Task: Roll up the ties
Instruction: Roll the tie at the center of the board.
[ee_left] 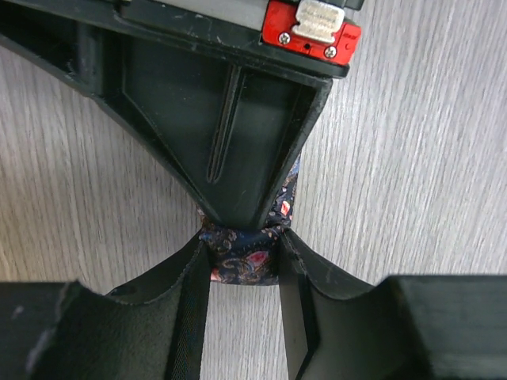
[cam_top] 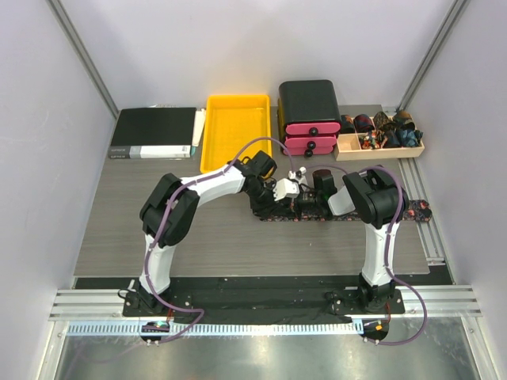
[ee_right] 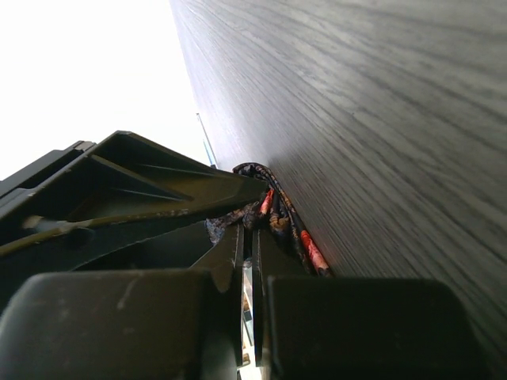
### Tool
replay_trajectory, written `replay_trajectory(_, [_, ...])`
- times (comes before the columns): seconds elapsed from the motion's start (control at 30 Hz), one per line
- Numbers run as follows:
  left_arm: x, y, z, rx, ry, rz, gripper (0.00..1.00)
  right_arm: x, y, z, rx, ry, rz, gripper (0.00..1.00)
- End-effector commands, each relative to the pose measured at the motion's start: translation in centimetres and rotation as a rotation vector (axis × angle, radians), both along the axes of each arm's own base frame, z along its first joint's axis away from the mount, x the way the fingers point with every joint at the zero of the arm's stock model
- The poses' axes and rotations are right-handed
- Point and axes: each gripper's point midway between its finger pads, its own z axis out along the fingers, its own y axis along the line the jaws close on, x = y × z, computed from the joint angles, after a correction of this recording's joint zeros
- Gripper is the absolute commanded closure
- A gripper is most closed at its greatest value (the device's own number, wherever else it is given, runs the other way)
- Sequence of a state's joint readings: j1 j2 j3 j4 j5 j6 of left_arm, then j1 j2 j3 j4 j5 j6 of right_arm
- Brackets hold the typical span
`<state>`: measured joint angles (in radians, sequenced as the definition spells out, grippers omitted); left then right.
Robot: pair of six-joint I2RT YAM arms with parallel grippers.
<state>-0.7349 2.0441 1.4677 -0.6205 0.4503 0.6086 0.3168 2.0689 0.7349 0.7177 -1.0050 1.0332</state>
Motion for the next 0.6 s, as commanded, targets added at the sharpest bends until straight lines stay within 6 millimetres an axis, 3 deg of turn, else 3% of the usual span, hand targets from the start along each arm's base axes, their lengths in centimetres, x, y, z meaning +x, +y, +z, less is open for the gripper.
replay_trajectory(0.0, [-1.2, 0.0, -2.2, 0.062, 0.031, -0.007, 0.63, -1.9, -0.6, -1.9, -0.05, 0.181, -0.013, 0.98])
replay_trajectory(0.13, [-1.6, 0.6, -2.8, 0.082, 0.041, -0.006, 0.64, -2.5, -0.9, -2.0, -0.062, 0.198, 0.005, 0.97])
replay_trajectory(0.23, [-2.1, 1.3, -3.2, 0.112, 0.054, -0.023, 0.7, -2.7, -1.3, -1.7, -0.093, 0.184, 0.036, 0.85])
replay_trajectory(0.4, [-2.8, 1.9, -3.4, 0.127, 0.069, -0.041, 0.75, -1.2, -2.1, 0.1, -0.149, 0.094, 0.065, 0.74])
replay_trajectory(0.57, [-2.8, 2.1, -3.6, 0.14, 0.08, -0.037, 0.76, -0.7, -2.9, 2.0, -0.167, 0.035, 0.067, 0.73])
